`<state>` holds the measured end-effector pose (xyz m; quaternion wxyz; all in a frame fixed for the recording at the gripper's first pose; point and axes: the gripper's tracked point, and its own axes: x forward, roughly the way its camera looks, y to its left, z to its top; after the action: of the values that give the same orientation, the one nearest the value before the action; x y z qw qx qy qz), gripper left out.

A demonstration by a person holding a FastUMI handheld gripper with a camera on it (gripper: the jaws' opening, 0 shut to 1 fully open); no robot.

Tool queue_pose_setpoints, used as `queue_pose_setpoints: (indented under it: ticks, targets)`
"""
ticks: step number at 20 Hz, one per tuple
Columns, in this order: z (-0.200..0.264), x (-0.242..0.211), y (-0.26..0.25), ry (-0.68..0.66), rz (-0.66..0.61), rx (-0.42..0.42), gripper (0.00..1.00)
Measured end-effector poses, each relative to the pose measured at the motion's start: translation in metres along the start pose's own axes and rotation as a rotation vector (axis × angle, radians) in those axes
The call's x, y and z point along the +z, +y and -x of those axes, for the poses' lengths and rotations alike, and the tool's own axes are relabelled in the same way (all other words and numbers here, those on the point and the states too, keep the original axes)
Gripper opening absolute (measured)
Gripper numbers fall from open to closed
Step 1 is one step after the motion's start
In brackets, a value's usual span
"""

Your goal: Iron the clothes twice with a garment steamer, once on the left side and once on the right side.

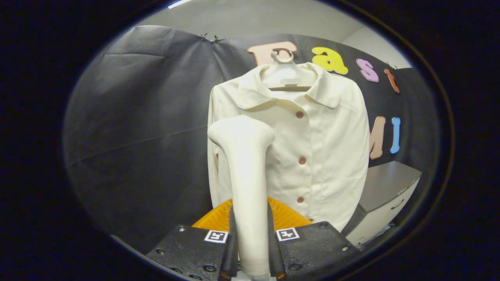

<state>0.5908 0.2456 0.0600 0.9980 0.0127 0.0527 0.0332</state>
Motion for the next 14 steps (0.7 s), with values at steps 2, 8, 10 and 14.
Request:
queue_pose_setpoints:
  ticks: [2, 8, 10, 14]
  targets:
    - [-0.011, -0.007, -0.002, 0.000, 0.003, -0.008, 0.31]
    - [-0.030, -0.030, -0.005, 0.018, 0.016, -0.004, 0.31]
    - [-0.041, -0.040, -0.008, 0.036, 0.027, -0.008, 0.31]
    - [-0.048, -0.075, -0.013, 0.093, 0.020, -0.018, 0.31]
